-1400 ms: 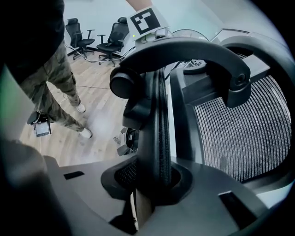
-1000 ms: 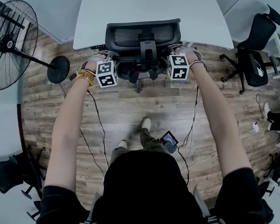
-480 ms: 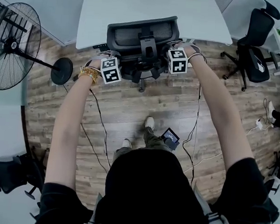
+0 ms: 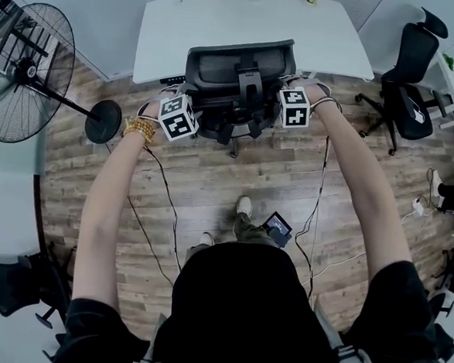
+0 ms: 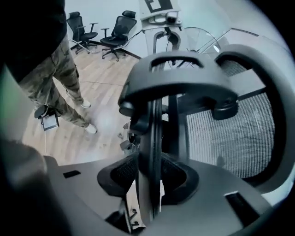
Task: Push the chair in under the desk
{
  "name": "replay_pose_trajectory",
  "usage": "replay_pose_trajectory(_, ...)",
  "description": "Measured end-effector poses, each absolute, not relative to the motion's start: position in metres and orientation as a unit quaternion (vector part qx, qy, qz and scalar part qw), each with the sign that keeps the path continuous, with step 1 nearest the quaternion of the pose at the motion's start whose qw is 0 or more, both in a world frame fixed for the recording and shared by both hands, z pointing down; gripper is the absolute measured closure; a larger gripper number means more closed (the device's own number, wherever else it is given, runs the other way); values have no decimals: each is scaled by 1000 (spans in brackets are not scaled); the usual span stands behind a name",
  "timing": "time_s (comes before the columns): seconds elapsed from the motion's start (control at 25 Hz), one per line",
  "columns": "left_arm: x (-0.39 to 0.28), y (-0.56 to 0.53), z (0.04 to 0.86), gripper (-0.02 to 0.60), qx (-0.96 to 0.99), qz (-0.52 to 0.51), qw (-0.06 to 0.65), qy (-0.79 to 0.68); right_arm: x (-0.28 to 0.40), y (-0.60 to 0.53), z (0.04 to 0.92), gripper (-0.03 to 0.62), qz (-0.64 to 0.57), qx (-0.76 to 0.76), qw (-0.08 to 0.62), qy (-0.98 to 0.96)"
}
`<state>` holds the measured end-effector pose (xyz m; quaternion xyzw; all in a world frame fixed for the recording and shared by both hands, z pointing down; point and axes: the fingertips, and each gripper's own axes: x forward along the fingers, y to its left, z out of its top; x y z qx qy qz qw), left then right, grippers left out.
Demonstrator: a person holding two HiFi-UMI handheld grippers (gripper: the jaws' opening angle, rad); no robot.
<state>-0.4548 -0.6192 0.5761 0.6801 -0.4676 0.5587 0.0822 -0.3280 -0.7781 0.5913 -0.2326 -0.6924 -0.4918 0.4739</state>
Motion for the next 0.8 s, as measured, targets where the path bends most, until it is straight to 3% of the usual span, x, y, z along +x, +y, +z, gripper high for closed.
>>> replay_pose_trajectory(0.44,-434,-598,511,352,716,360,54,-596,-332,-714,462,454,-457,-104,338,-816)
replay_pose_trajectory(0.8,-386,-562,428,400,715,192,-10,-672,-323,-628,416,467,-370,38,217,-903)
